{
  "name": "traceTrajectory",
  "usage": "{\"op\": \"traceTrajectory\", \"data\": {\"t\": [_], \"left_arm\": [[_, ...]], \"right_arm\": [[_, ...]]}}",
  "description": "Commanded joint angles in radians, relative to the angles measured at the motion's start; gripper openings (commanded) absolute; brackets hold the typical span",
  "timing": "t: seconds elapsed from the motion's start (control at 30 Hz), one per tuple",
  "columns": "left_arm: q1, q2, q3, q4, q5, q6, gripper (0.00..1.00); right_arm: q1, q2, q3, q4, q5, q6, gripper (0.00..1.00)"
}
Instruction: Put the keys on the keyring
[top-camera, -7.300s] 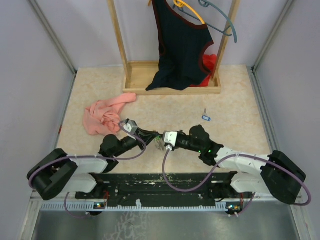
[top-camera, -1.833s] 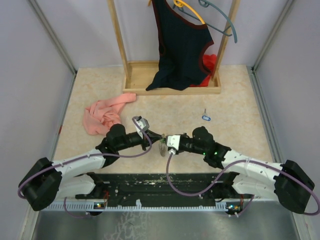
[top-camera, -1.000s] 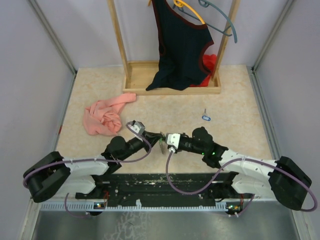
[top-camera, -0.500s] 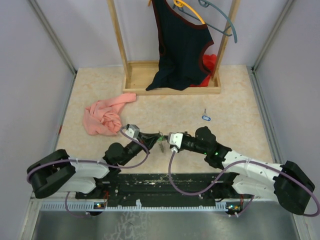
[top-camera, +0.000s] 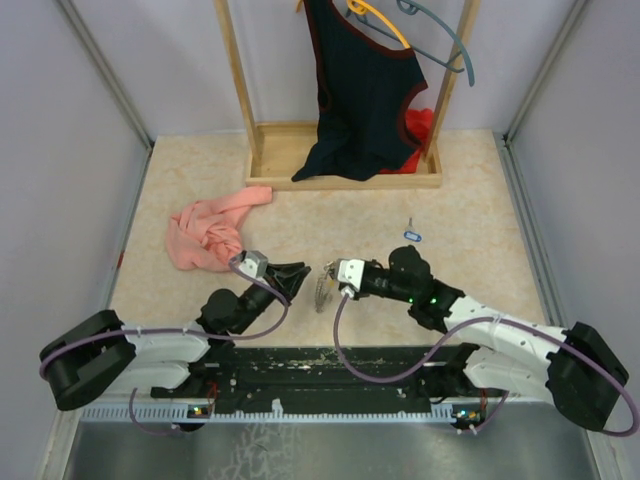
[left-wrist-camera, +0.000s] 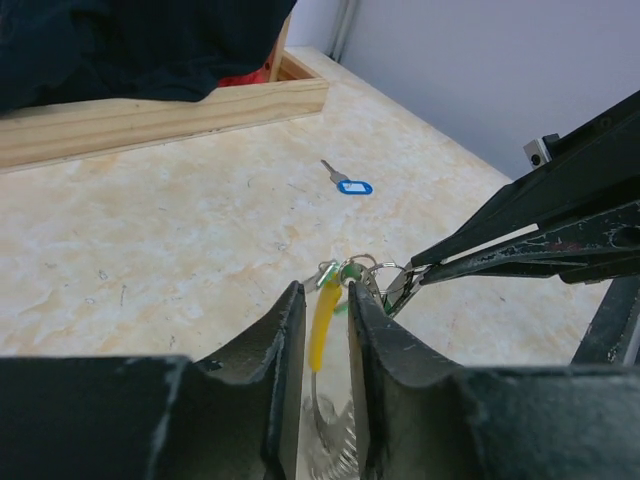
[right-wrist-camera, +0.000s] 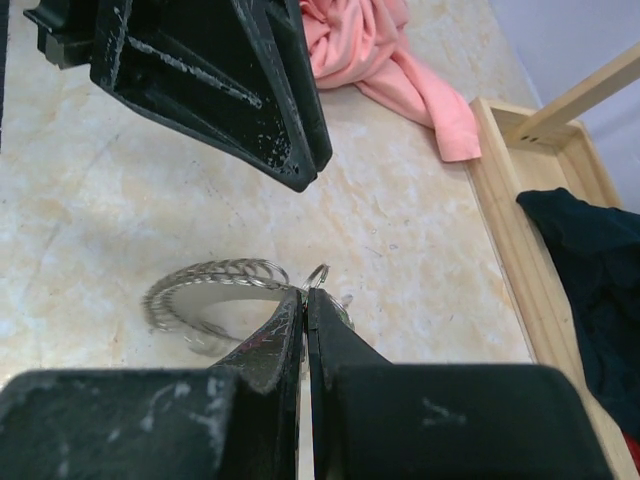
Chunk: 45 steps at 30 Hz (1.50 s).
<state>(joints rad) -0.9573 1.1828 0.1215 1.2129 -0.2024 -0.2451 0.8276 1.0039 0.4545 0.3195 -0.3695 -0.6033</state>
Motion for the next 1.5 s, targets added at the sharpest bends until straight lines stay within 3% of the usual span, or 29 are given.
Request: {"op": "traceTrajectory", "data": {"t": [0.0, 0.23, 0.6, 0.8, 1.07, 1.47], "left_arm": [[0.009, -0.07, -0.028, -0.035, 0.006, 0.029, 0.31], [0.055, -0.168, -0.053, -0.155, 0.147, 0.004, 0.43], [0.29, -0.132, -0.021, -0.154, 0.508, -0.098, 0.48], [0.299, -0.047, 0.026, -0.159, 0.647, -0.053, 0.49], [0.326, 0.03, 0.002, -0.046, 0.7, 0.047, 0.51], [0.38, 0.195, 0.114, 0.019, 0.916, -0.176, 0.46]], "right_arm": [[-0.007, 0.022, 0.091, -0.006, -0.038, -0.026, 0.0], [-0.008, 0.045, 0.132, -0.037, -0.055, -0.056, 0.0], [-0.008, 0.067, 0.183, -0.113, -0.104, -0.106, 0.0], [-0.008, 0.081, 0.178, -0.101, -0.122, -0.11, 0.0], [-0.008, 0.075, 0.174, -0.109, -0.151, -0.103, 0.0], [-0.008, 0.068, 0.167, -0.101, -0.159, -0.103, 0.0]]}}
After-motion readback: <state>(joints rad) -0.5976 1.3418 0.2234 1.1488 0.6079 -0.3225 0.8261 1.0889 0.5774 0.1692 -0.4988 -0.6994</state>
